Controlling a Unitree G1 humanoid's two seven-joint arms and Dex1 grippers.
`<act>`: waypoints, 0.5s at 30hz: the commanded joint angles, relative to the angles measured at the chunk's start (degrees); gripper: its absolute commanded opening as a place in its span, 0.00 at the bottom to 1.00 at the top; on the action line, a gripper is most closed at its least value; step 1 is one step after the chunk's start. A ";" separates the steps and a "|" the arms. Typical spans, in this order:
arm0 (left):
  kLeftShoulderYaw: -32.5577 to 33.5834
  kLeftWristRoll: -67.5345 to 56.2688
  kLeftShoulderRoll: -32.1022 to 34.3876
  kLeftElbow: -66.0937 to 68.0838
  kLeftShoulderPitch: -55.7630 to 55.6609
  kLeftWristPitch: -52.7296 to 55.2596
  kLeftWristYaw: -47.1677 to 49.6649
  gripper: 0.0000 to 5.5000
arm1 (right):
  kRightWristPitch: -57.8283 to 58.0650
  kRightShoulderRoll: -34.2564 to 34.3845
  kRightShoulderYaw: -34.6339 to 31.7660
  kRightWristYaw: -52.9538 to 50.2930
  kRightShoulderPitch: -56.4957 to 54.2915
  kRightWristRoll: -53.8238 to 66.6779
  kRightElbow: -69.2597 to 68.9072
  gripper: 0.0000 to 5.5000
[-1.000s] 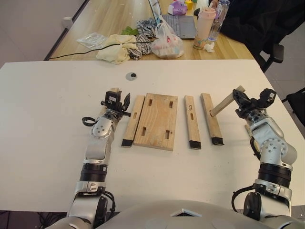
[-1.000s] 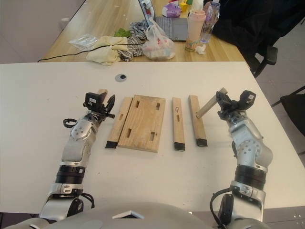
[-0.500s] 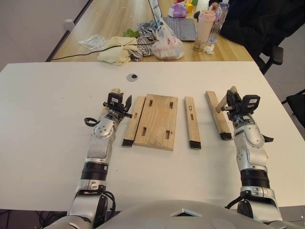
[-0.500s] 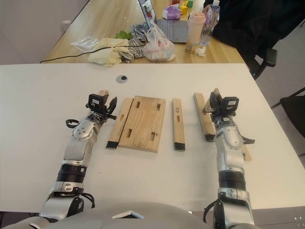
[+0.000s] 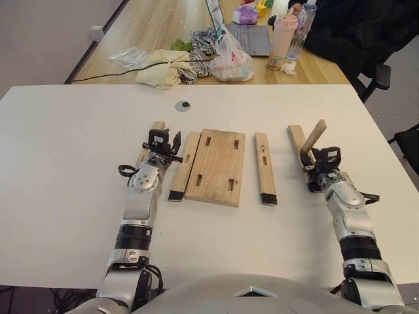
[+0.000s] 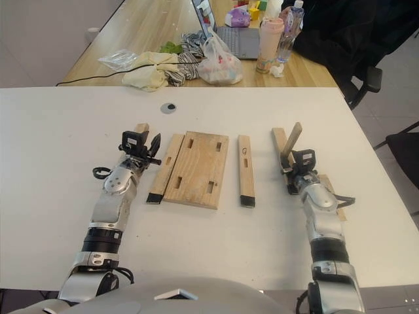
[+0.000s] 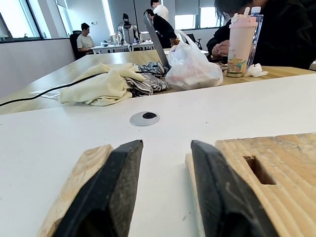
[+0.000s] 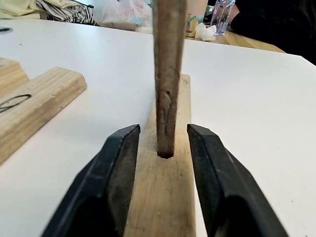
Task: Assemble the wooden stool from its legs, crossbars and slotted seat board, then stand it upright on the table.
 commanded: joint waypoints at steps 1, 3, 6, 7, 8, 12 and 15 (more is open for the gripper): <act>0.91 0.58 -2.10 -2.02 3.50 -1.37 3.53 0.32 | 20.06 -8.76 2.98 9.05 0.55 1.88 -10.21 0.45; 0.75 0.97 -3.45 -2.30 4.33 -2.04 5.27 0.32 | 29.23 -13.28 3.66 13.68 -3.76 3.62 -14.04 0.51; 0.20 1.64 -5.46 -2.42 4.48 -2.87 7.32 0.32 | 39.15 -19.16 6.19 19.45 -9.60 3.29 -15.27 0.59; 0.15 1.83 -5.79 -2.47 4.55 -3.04 7.77 0.32 | 40.82 -20.30 7.14 20.73 -10.30 2.89 -15.57 0.63; 0.16 1.99 -6.08 -2.67 4.69 -3.19 8.15 0.32 | 42.57 -21.41 8.11 21.98 -10.69 2.68 -16.06 0.67; 0.95 2.02 -6.12 -3.28 4.42 -3.52 9.03 0.32 | 47.88 -25.17 11.36 25.67 -8.25 1.87 -17.16 0.72; 1.64 1.83 -5.85 -3.30 4.16 -3.63 9.33 0.32 | 48.04 -25.47 12.08 25.51 -6.23 0.66 -15.80 0.72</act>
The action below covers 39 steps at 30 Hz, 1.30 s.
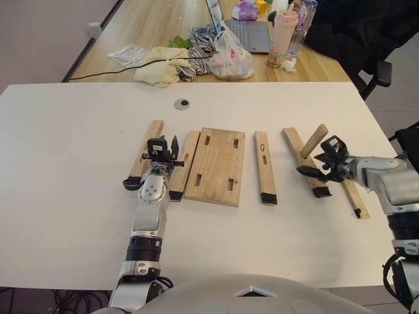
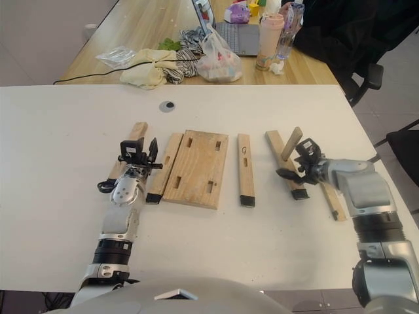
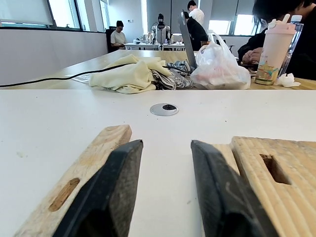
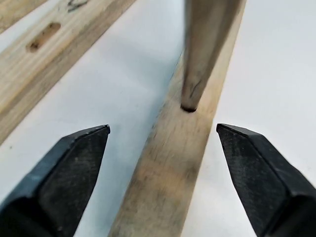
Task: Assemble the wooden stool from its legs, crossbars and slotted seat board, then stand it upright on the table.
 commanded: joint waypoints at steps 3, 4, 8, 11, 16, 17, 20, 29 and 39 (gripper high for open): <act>0.93 0.22 0.65 -0.48 -0.41 -0.20 0.50 0.32 | 0.97 -0.99 1.20 -0.07 4.22 -2.00 0.69 0.71; 0.97 0.24 0.70 -0.51 -0.44 -0.16 0.44 0.32 | 1.22 -1.00 1.43 0.19 5.12 -1.96 0.13 0.68; 0.84 0.68 0.90 -1.02 -0.46 -0.19 0.38 0.32 | 1.77 0.42 0.72 -0.75 6.80 -1.45 -1.08 0.57; 0.92 2.50 0.45 -0.63 -1.15 -1.15 2.90 0.32 | -0.21 3.15 -1.55 -4.48 6.18 -2.22 1.05 0.50; -0.13 -8.72 -0.19 -5.77 0.13 -0.07 -9.34 0.40 | -6.40 9.74 -6.66 -12.80 4.27 -1.96 -0.07 0.37; 0.01 -13.93 -0.58 -8.23 0.49 1.71 -13.48 0.41 | -6.96 11.65 -7.40 -13.86 3.00 -1.00 -1.92 0.37; 0.55 -32.05 -0.84 -16.95 0.25 10.64 -23.88 0.48 | -7.86 15.74 -7.88 -12.63 -3.63 2.85 -6.45 0.37; 9.15 -67.51 4.70 -21.07 -7.41 31.09 -31.95 0.69 | -0.58 17.67 -10.98 4.10 -13.30 25.31 -14.72 0.37; 7.41 -70.73 5.23 -20.66 -11.38 36.45 -32.65 0.82 | 8.42 10.45 -7.36 15.48 -11.26 36.05 -21.91 0.37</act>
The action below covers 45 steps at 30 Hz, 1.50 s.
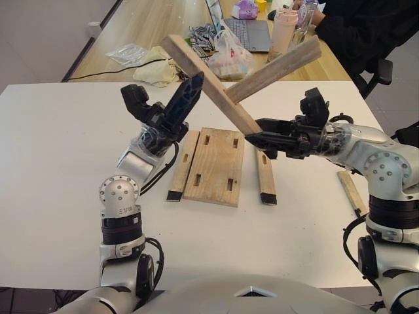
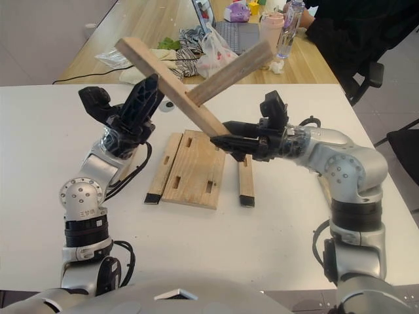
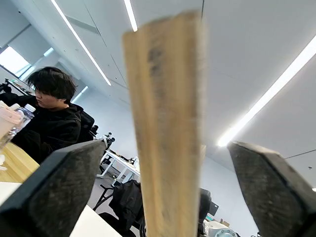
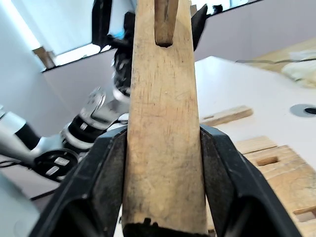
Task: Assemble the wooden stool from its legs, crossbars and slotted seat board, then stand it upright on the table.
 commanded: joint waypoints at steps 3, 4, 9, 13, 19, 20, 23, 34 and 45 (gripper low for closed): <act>-0.31 -3.10 -0.06 -0.82 0.00 2.52 -1.79 0.77 | 1.69 -3.53 1.89 2.99 0.91 2.14 -2.28 0.37; -0.02 -3.74 0.03 -0.77 0.11 2.75 -2.37 0.73 | 1.97 -3.44 1.71 2.88 1.03 2.68 -2.19 0.37; 0.93 -5.21 0.63 0.17 -0.20 4.04 -3.12 0.59 | 1.52 -1.88 1.23 0.56 2.47 3.63 -2.55 0.37; 1.78 -5.58 1.90 2.42 -1.77 5.25 -3.28 0.49 | 0.42 0.05 0.57 -2.51 4.10 4.40 -3.61 0.37; 3.25 -7.76 4.87 5.14 -4.95 8.36 -3.38 0.39 | -1.29 2.53 1.63 -6.59 8.25 5.20 -7.00 0.37; 3.79 -7.98 5.28 6.14 -5.75 8.77 -3.29 0.39 | -1.37 3.02 1.70 -7.38 9.04 5.50 -7.37 0.37; 5.74 -6.38 6.78 10.35 -9.28 8.15 -3.42 0.39 | -2.04 3.70 3.24 -9.24 11.88 4.15 -6.90 0.46; 3.54 18.83 20.35 23.72 -11.69 -4.81 -18.72 0.38 | -24.06 7.73 0.13 -24.86 5.23 -18.32 25.20 0.44; 2.73 23.24 20.45 16.93 -1.92 -4.35 -23.52 0.38 | -36.06 9.09 -11.63 -37.82 -5.92 -22.38 42.81 0.11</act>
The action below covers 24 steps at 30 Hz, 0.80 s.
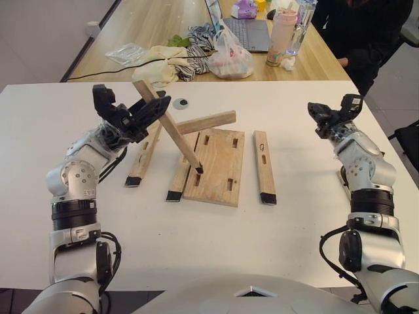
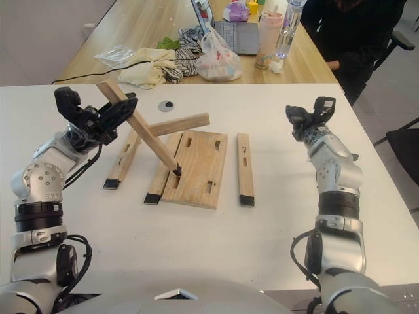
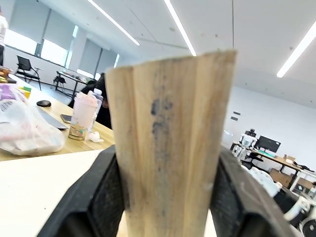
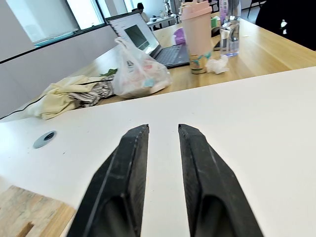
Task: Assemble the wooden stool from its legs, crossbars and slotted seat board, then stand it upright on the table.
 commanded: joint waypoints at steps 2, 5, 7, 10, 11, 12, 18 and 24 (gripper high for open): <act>-1.96 3.73 0.36 0.19 1.52 -1.04 -1.44 0.38 | -2.13 0.05 -0.14 -0.02 -3.61 -2.12 3.34 0.04; -2.72 5.13 1.03 0.43 1.57 -1.18 -2.47 0.38 | -2.83 0.64 0.05 0.37 -3.66 -2.92 3.89 0.00; -3.05 5.93 1.52 0.79 1.48 -1.34 -3.11 0.38 | -3.25 1.06 -0.02 0.38 -3.49 -3.21 4.13 0.00; -2.73 5.60 1.95 0.54 1.10 -0.93 -3.21 0.38 | -3.58 1.29 0.00 0.58 -3.25 -3.37 4.57 0.00; -2.37 5.17 2.05 0.46 0.90 -0.68 -3.20 0.38 | -3.58 1.32 -0.04 0.54 -3.19 -3.39 4.66 0.00; -1.95 4.62 2.10 0.38 0.70 -0.34 -3.13 0.38 | -3.56 1.34 -0.09 0.50 -3.16 -3.42 4.75 0.00; -0.77 4.04 2.66 0.30 0.46 0.86 -2.85 0.38 | -3.40 1.91 -0.04 0.50 -3.03 -3.95 5.01 0.00; 1.61 1.49 3.09 -0.64 -0.49 3.12 -2.57 0.38 | -2.85 2.33 0.70 0.60 -2.99 -4.49 4.82 0.00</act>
